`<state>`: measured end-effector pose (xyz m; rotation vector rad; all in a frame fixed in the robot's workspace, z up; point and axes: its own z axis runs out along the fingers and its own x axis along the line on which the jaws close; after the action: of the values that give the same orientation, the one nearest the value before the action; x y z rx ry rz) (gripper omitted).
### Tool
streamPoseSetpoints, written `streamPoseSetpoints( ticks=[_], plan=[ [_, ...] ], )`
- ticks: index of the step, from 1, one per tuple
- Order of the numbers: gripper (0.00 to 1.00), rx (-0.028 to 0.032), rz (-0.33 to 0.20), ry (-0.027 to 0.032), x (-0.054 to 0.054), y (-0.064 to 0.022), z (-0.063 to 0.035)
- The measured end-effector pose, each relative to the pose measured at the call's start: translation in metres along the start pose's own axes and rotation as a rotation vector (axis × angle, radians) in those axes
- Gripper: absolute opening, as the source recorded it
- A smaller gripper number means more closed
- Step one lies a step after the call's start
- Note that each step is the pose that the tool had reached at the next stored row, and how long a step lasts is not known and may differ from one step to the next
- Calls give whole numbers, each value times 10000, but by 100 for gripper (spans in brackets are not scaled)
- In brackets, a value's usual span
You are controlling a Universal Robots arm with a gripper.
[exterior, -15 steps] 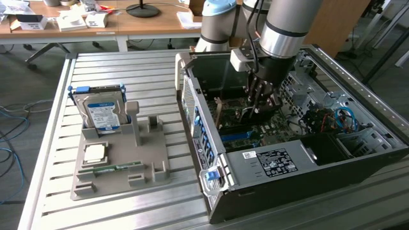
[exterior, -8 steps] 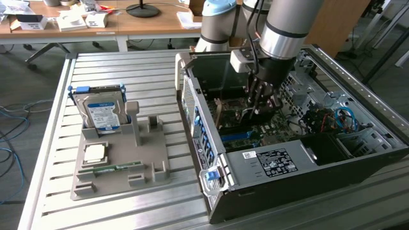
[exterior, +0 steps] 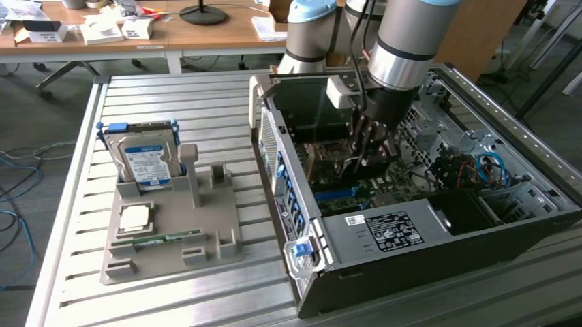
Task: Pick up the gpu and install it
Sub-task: 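Insert the gpu into the slot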
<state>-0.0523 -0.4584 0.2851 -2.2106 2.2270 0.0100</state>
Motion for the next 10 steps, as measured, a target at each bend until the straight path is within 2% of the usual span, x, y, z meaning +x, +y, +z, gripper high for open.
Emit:
streamPoseSetpoints(
  ticks=[10],
  plan=[
    [26,0,4,1,9,13,80]
  ],
)
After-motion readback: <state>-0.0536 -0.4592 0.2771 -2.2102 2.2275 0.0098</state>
